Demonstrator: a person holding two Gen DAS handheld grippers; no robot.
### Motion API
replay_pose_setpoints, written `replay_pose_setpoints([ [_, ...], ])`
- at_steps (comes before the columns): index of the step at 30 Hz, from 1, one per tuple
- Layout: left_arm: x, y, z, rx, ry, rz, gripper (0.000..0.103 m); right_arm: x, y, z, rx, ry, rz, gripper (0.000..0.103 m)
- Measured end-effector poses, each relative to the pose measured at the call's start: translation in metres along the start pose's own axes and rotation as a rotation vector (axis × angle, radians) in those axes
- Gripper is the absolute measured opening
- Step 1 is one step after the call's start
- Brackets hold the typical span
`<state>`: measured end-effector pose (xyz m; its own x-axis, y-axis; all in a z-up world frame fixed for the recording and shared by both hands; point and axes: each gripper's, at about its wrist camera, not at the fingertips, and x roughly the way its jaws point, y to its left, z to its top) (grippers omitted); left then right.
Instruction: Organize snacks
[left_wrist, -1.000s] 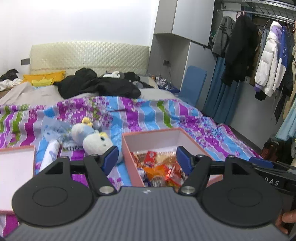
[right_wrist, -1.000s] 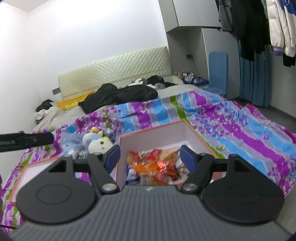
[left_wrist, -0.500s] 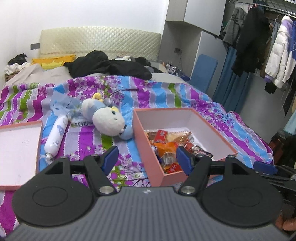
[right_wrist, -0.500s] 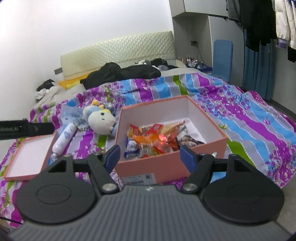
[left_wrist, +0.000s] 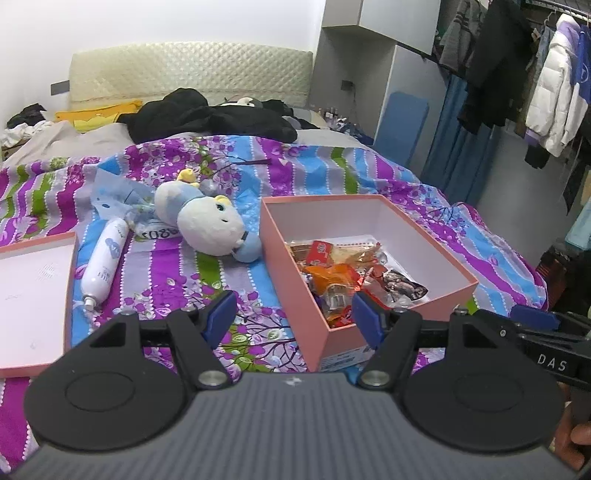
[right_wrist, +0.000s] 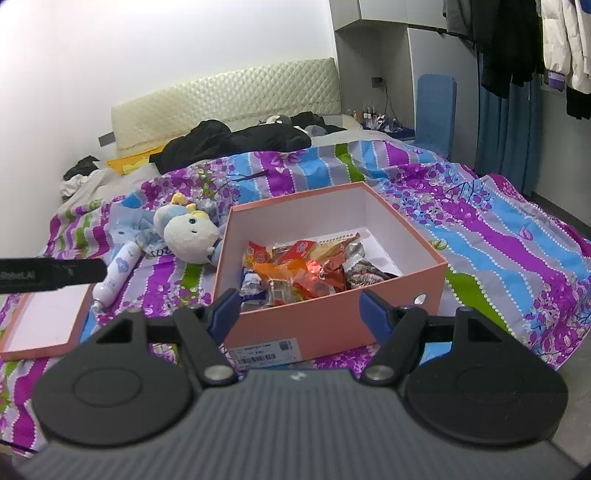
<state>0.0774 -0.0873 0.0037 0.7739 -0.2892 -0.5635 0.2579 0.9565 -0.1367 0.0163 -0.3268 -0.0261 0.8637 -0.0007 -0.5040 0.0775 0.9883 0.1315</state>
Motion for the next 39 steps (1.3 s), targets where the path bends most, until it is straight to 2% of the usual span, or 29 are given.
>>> replay_pose_setpoints([
  [7, 0.001, -0.006, 0.003, 0.010, -0.001, -0.025, 0.076, -0.003, 0.000, 0.003, -0.008, -0.013, -0.003, 0.073],
  [10, 0.000, -0.008, 0.005, 0.018, -0.002, -0.019, 0.085, -0.006, -0.001, 0.005, -0.003, -0.024, -0.008, 0.074],
  [11, 0.000, -0.008, 0.006, 0.019, 0.003, -0.016, 0.086, -0.006, -0.001, 0.005, -0.001, -0.025, -0.021, 0.078],
  [13, -0.001, -0.008, 0.009, 0.025, 0.006, -0.008, 0.093, -0.006, -0.003, 0.006, 0.004, -0.034, -0.032, 0.102],
  [14, -0.001, -0.009, 0.010, 0.029, 0.002, -0.001, 0.095, -0.006, -0.003, 0.006, 0.005, -0.038, -0.030, 0.103],
  [22, -0.009, -0.012, 0.016, 0.048, -0.024, 0.009, 0.099, -0.006, -0.005, 0.008, 0.010, -0.027, -0.017, 0.103],
  [39, -0.009, -0.012, 0.017, 0.055, -0.017, 0.041, 0.100, -0.011, -0.007, 0.010, 0.025, -0.040, -0.028, 0.103],
])
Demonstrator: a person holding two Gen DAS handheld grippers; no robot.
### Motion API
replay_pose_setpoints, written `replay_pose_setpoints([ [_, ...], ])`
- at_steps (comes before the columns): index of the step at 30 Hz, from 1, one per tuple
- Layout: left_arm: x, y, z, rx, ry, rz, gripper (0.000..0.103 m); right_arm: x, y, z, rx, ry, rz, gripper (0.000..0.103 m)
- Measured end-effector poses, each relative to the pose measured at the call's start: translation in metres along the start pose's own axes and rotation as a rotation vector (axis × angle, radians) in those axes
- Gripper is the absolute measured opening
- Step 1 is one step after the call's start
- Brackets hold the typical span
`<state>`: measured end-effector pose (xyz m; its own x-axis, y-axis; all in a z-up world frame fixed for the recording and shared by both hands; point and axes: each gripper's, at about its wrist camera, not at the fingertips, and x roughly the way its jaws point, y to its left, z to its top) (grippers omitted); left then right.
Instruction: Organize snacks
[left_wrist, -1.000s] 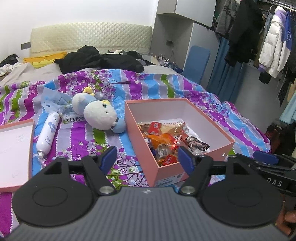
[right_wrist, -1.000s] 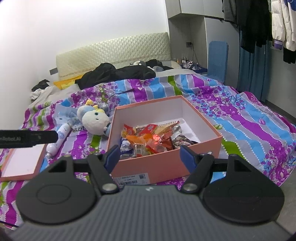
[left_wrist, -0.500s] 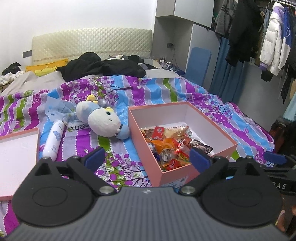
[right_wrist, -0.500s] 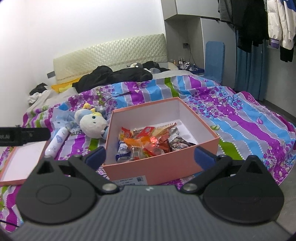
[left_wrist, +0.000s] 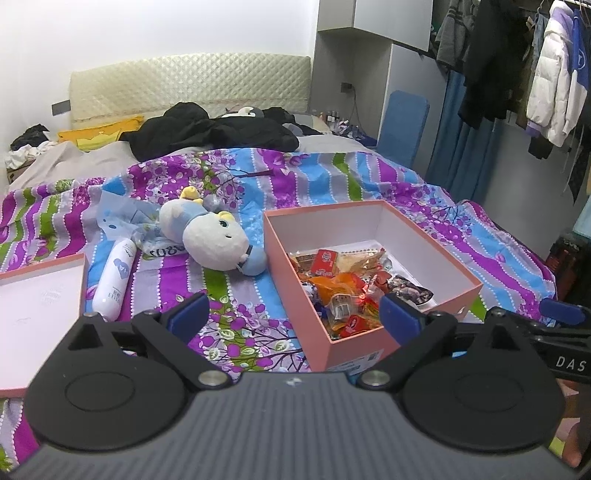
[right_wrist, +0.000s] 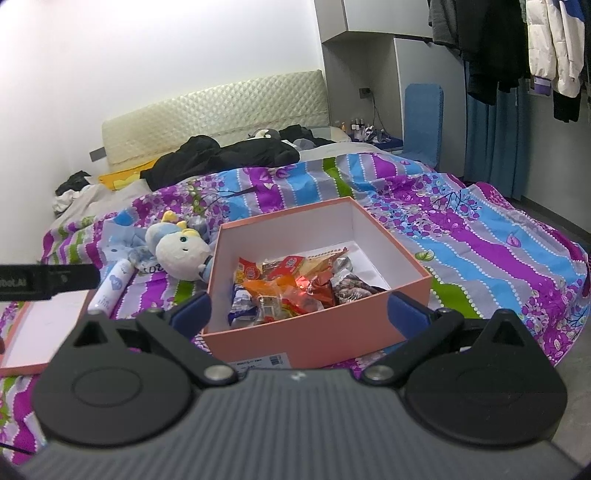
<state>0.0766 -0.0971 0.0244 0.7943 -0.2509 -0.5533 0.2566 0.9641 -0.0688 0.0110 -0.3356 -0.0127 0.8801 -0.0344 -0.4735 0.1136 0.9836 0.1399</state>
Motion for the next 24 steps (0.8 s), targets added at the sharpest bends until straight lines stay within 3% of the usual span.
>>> replay_pose_setpoints([
  [24, -0.0042, -0.0001, 0.0031, -0.023, 0.009, 0.021, 0.100, 0.0009, 0.0005, -0.0003, 0.022, 0.006, 0.014, 0.103],
])
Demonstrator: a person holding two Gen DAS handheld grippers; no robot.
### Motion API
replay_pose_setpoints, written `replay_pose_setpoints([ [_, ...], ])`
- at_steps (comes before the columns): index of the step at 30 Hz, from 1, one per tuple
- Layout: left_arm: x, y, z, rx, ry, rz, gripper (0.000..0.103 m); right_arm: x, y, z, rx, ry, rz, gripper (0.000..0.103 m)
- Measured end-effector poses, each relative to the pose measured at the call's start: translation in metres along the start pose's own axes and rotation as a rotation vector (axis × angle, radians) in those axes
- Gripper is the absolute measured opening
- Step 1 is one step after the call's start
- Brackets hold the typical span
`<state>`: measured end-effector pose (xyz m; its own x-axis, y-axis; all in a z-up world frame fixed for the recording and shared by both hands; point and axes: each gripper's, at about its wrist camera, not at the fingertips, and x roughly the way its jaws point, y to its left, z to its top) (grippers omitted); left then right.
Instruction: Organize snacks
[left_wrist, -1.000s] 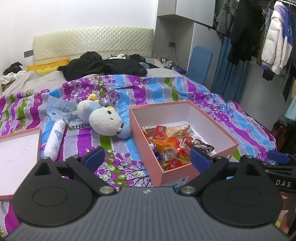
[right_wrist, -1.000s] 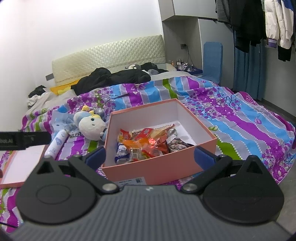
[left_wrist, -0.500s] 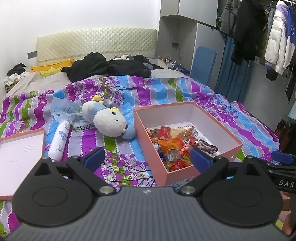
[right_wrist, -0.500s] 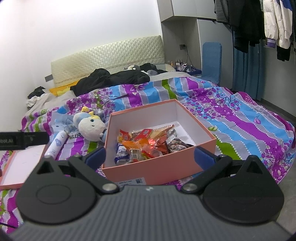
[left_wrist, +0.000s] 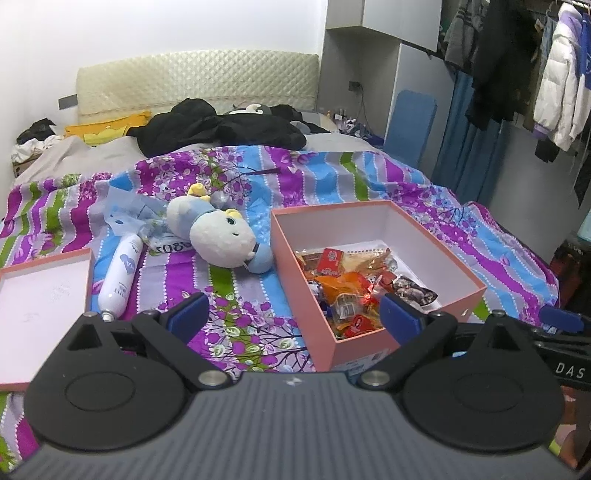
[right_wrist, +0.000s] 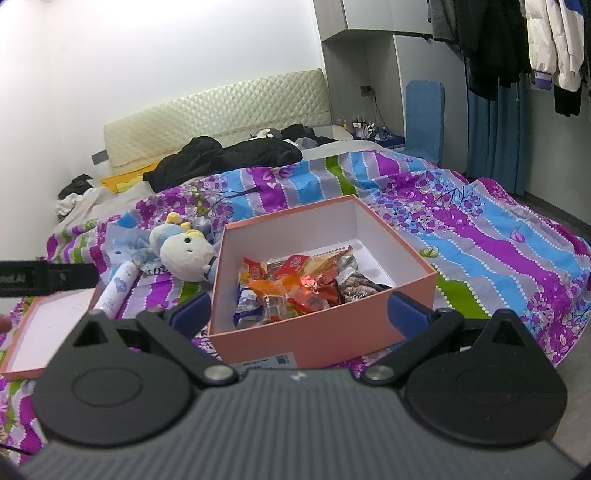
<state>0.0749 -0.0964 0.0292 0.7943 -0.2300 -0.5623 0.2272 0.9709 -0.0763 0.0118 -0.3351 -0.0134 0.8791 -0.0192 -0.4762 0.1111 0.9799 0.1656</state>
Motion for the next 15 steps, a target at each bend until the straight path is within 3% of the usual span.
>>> replay_pose_setpoints([
  [15, 0.007, 0.000, -0.011, -0.014, 0.020, -0.007, 0.100, 0.003, -0.001, 0.002, -0.010, 0.013, -0.001, 0.103],
])
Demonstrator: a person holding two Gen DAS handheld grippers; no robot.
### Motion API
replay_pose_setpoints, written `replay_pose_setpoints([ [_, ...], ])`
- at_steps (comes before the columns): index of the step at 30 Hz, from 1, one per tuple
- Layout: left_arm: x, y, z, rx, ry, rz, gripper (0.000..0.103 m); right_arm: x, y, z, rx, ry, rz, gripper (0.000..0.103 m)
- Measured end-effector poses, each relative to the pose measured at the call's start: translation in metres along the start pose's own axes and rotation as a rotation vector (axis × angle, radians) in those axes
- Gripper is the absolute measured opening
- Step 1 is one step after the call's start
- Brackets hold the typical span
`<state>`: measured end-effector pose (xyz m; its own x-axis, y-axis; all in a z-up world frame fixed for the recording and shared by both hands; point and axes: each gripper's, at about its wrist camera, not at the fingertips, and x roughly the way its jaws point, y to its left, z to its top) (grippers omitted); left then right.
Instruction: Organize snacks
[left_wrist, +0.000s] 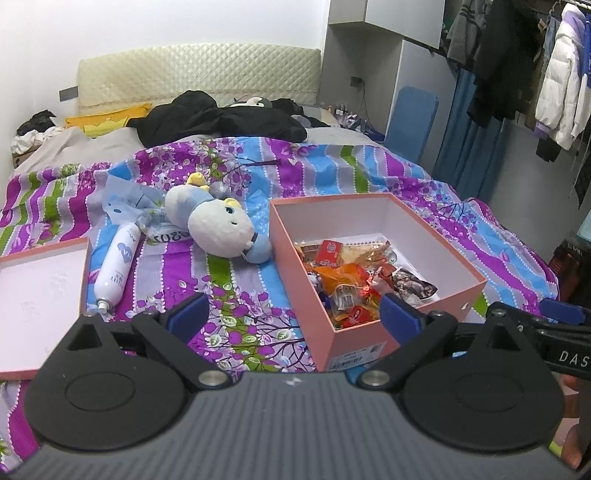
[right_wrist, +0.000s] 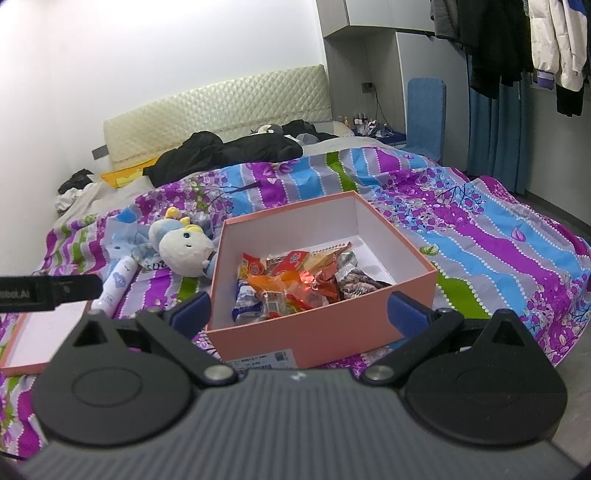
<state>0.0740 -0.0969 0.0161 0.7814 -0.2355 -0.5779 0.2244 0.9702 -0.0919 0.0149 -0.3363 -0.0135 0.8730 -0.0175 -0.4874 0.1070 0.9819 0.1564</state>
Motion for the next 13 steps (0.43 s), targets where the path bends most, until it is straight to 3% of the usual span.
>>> replay_pose_setpoints([
  [13, -0.0051, 0.0013, -0.0013, 0.003, -0.007, 0.014, 0.100, 0.0006, 0.0027, 0.0010, -0.016, 0.004, 0.005, 0.103],
])
